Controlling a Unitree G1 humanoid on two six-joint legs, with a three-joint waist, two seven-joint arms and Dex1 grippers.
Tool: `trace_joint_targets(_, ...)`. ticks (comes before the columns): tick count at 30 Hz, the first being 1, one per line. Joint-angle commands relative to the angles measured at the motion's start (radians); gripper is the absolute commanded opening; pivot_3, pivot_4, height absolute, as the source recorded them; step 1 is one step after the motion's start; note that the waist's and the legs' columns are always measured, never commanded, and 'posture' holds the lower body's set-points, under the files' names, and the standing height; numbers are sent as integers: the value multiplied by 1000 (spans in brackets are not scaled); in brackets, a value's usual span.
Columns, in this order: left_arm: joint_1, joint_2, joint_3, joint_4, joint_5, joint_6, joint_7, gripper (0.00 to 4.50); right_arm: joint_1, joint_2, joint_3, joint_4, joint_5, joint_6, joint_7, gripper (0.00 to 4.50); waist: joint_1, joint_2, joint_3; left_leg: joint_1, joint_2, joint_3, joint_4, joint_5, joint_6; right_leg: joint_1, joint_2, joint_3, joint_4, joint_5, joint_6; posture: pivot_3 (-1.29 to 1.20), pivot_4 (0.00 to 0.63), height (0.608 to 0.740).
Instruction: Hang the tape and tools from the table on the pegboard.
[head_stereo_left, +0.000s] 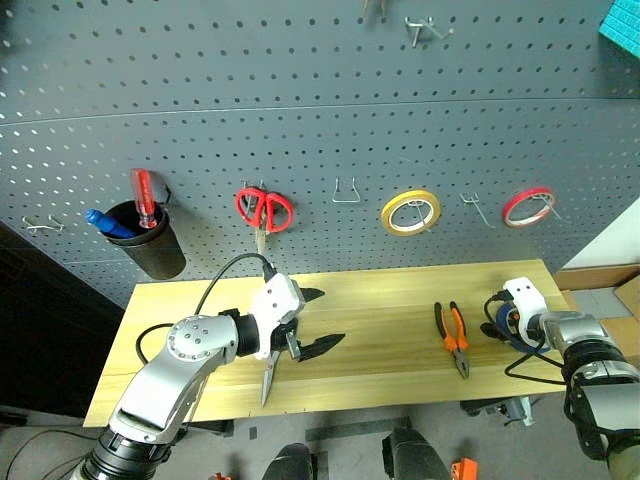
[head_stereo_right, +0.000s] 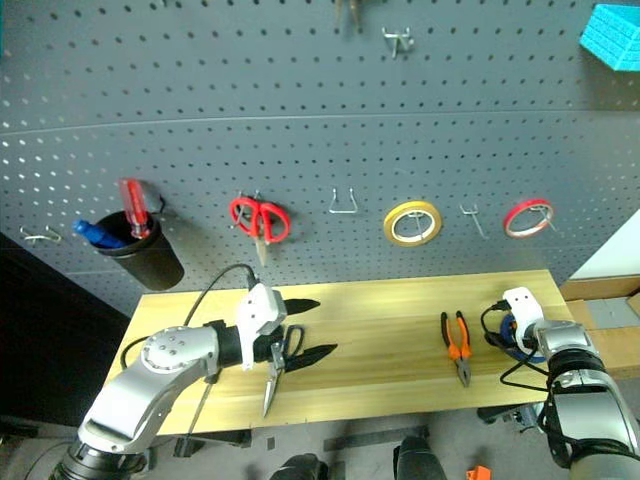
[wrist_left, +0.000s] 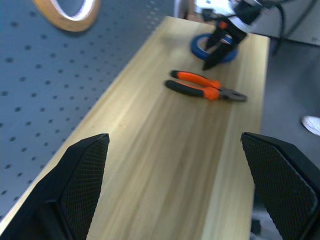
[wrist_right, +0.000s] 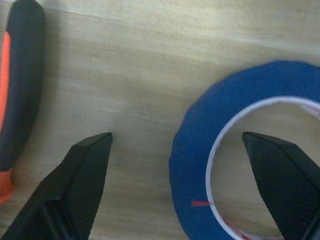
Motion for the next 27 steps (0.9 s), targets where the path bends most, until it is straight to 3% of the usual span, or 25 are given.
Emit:
trace_joint_targets(1, -20, 7, -10, -23, 0, -28, -17, 4500, 3, 8, -8, 36, -9, 16, -30, 3623, -1, 0, 0, 0, 0, 0, 0, 0, 0, 0, 0, 0, 0, 0, 0, -18, 174, 740)
trace_joint_targets(10, -37, -8, -15, -9, -6, -35, -36, 4500, 55, 19, 20, -16, -40, -36, -75, 783, -1, -3, -2, 0, 0, 0, 3, 0, 0, 1, 0, 0, 0, 2, 1, -38, 160, 740)
trace_joint_targets(13, -34, -16, -15, -18, -16, -31, -42, 4500, 153, -19, 40, -203, -79, -98, -121, 684, 2, -4, -3, 0, 0, -1, 3, 0, 0, 1, 0, 0, 0, 2, 1, -41, 158, 740)
trace_joint_targets(16, -24, -25, -11, -30, -22, -35, -40, 4500, 311, -48, 1, -521, -86, -113, -173, 684, 7, -2, -4, -2, 0, -1, 3, 0, 0, -1, 0, -1, 0, 2, 1, -47, 157, 740)
trace_joint_targets(18, -24, -44, -2, -25, -12, -51, -16, 4500, 419, -29, -56, -756, -61, -42, -214, 684, 4, -1, -4, -5, 0, -1, 3, 0, 0, -4, 0, 0, 0, 2, 1, -53, 159, 740)
trace_joint_targets(22, -24, -95, 19, -22, -14, -67, 33, 4500, 616, 5, -53, -1186, -142, -16, -307, 684, -6, 0, -4, -7, 0, 0, 3, 0, 0, -7, 0, 2, 2, 2, 2, -76, 163, 740)
trace_joint_targets(27, -14, -155, 45, -34, -24, -95, 91, 4500, 711, 103, -28, -1521, -242, -115, -441, 684, -6, 0, -4, -6, 1, 0, 4, 1, -1, -6, 1, 2, 4, 2, 2, -96, 165, 740)
